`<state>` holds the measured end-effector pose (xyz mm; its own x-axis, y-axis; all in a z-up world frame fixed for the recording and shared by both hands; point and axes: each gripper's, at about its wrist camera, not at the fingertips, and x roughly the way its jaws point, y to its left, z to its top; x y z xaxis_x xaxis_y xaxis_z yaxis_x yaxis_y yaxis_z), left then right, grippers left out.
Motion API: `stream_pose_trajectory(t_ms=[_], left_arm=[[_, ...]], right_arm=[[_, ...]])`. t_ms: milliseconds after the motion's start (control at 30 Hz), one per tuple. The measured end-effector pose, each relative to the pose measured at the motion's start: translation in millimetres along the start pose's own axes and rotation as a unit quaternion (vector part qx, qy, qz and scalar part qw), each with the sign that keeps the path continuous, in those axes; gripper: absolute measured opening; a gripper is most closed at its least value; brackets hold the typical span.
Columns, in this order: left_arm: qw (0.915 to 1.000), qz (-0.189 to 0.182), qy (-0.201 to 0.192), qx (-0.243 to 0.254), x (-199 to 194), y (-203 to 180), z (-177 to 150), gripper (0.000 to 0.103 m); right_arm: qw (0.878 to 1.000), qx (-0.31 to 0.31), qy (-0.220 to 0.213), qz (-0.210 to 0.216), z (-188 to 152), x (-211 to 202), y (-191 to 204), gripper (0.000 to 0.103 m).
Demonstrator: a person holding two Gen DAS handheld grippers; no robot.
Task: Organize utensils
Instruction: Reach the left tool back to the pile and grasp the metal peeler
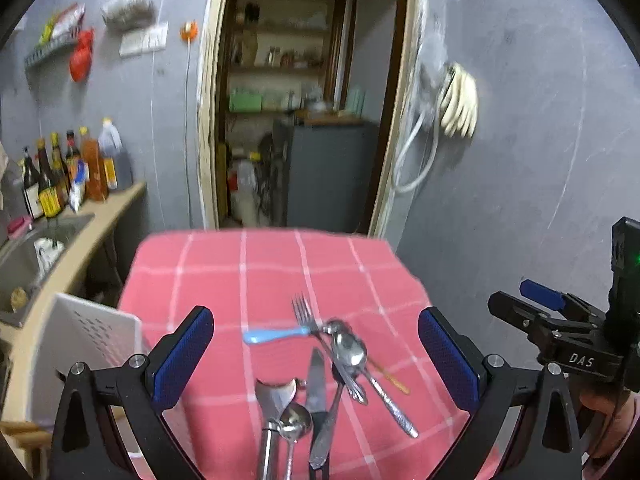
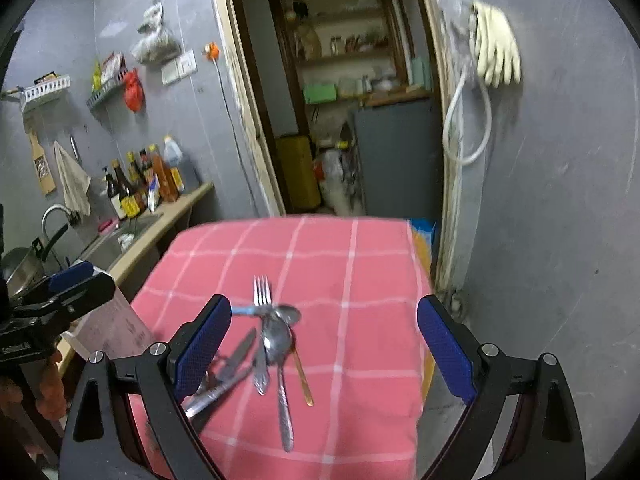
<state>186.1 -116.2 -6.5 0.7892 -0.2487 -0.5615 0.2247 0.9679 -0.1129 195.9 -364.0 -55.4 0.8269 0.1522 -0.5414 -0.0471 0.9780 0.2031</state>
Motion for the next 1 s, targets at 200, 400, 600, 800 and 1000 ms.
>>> stream_pose_trajectory(t_ms=[200,400,600,800,1000], left_arm=[[0.9968,0.022,0.071,-0.028,43.6,5.3,-21.8,0.103],[0.9895,0.037,0.132,-0.046,72.2,13.7,-44.7,0.085],[0.9803,0.060,0.183,-0.043,97.7,19.3,-60.1,0.063],[0.9731,0.069,0.217,-0.034,115.5,21.6,-67.7,0.052],[0.9699,0.069,0.231,-0.034,124.8,21.4,-68.8,0.039]], right_arm=[[0.998,-0.002,0.053,0.033,-23.8,48.3,-14.3,0.091],[0.992,-0.012,0.100,0.072,-39.2,94.4,-5.7,0.078],[0.984,-0.033,0.140,0.103,-51.7,132.2,11.0,0.054],[0.975,-0.054,0.169,0.131,-56.3,163.4,21.2,0.047],[0.969,-0.064,0.186,0.149,-54.1,189.7,27.7,0.036]])
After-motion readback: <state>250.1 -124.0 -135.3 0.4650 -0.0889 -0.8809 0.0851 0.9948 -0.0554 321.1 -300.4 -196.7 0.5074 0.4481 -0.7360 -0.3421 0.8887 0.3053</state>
